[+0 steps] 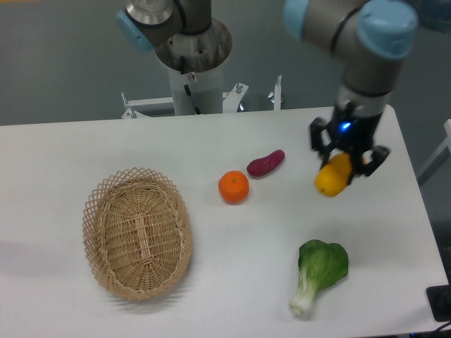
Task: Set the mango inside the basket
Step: 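Carry the held yellow mango with the gripper over the wicker basket, then lower the mango into the basket and open the gripper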
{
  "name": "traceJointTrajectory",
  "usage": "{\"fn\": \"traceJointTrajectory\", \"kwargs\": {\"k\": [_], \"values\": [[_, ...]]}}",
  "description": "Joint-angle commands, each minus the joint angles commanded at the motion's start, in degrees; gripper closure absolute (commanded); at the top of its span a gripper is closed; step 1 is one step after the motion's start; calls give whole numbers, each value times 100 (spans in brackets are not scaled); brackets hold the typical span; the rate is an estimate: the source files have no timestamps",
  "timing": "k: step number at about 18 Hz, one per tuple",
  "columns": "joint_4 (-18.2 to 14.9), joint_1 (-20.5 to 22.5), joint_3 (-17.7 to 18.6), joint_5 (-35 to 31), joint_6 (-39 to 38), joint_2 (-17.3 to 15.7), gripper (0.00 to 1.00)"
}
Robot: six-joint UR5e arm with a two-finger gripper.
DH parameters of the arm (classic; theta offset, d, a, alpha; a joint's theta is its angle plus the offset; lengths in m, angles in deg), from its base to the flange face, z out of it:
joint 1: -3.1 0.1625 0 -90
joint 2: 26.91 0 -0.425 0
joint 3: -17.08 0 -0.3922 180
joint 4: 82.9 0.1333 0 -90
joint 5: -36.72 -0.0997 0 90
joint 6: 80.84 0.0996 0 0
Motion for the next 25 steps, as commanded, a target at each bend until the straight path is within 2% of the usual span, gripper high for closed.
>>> {"fn": "traceJointTrajectory", "kwargs": {"k": [5, 12, 16, 21, 25], "values": [[308, -817, 17, -36, -1301, 202, 48], [326, -1828, 79, -9, -2629, 378, 48], [343, -2286, 88, -53, -2972, 650, 48], [1010, -2884, 202, -545, -3343, 1116, 48], [1143, -2955, 412, -572, -3308, 1213, 48]]}}
